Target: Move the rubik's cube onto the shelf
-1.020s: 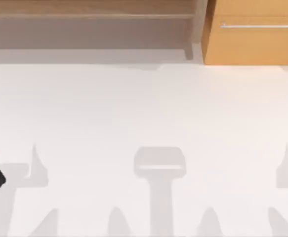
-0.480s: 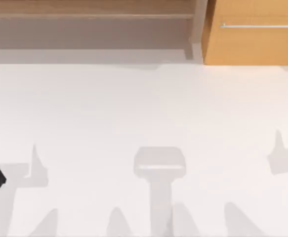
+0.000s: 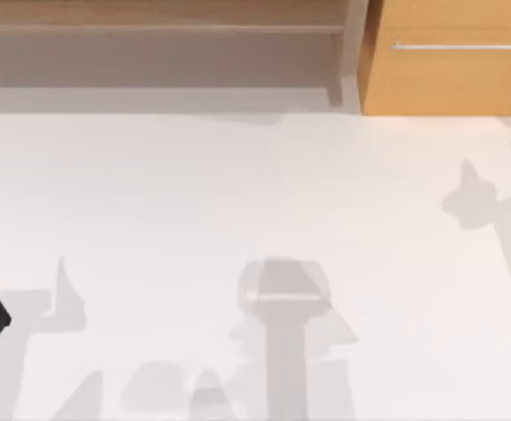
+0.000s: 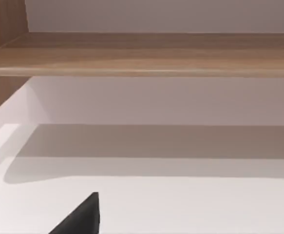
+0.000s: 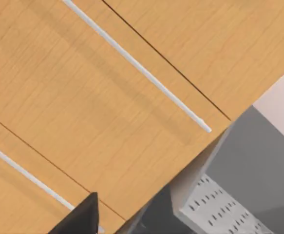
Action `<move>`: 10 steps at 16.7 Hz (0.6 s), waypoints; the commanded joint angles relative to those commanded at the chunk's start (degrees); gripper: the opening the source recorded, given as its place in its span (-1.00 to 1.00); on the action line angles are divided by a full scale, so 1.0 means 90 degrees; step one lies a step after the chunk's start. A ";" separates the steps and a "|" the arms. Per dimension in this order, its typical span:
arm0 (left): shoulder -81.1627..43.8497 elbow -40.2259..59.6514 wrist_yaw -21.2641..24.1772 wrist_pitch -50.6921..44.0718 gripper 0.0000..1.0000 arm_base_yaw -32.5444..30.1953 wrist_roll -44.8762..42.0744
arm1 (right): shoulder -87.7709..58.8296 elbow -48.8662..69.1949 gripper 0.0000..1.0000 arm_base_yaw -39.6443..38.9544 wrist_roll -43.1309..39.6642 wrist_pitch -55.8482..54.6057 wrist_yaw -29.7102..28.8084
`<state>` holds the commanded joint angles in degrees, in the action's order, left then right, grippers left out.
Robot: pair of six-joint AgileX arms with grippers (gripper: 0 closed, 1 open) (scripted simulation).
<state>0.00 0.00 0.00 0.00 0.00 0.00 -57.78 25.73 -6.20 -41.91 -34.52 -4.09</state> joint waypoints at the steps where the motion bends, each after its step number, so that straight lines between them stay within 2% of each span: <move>1: 0.0000 0.0000 0.0000 0.0000 1.00 0.0000 0.0000 | -0.0641 0.0262 1.00 -0.0043 -0.0436 -0.0360 -0.0066; 10: 0.0000 0.0000 0.0000 0.0000 1.00 0.0000 0.0000 | -0.5857 0.2374 1.00 -0.0361 -0.3971 -0.3245 -0.0646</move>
<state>0.00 0.00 0.00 0.00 0.00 0.00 -110.49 47.10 -9.45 -77.65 -63.72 -9.90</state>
